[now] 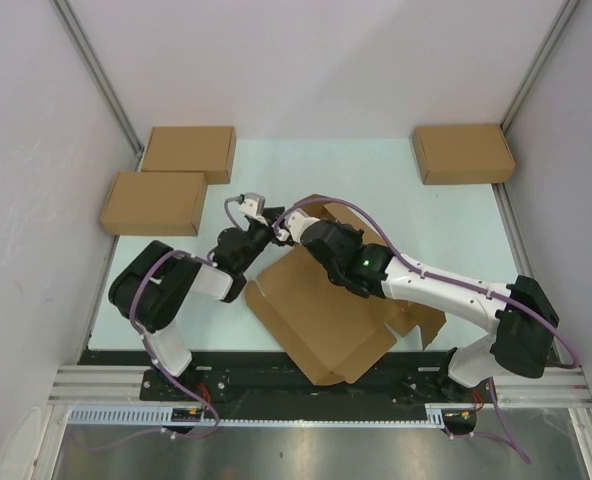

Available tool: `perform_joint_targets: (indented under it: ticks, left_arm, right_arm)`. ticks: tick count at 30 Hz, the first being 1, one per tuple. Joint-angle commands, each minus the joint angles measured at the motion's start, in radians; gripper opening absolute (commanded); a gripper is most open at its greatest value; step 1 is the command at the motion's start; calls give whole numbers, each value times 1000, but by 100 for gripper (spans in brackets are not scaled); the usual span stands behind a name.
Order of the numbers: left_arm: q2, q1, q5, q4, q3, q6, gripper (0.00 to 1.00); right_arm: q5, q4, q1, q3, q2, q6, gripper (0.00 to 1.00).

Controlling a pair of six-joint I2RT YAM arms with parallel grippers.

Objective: Fold the paper box

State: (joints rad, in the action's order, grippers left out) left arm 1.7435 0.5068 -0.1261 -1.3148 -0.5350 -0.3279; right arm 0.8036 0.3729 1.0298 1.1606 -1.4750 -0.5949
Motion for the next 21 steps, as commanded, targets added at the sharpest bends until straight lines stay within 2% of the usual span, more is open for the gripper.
perform_joint_targets:
  ticks: [1,3,7,9,14,18,21]
  left_arm:
    - [24,4,-10,-138,-60,58,69]
    - [25,4,-17,-127,-68,69,60]
    - [19,4,-21,-120,-68,82,34]
    - [5,4,-26,-123,-65,89,26]
    - [-35,4,-46,-104,-63,107,15]
    - [-74,4,-69,-81,-66,112,1]
    - [-110,4,-81,-57,-68,96,0]
  right_arm:
    - [-53,-14,0,-9,15,30,0]
    - [-52,-11,0,-9,15,33,0]
    - [-55,-9,0,-9,16,33,0]
    - [-53,-14,0,-9,15,32,0]
    - [-57,-12,0,-9,12,37,0]
    - [-60,-12,-2,-9,10,38,0]
    - [-60,-12,-2,-9,9,38,0]
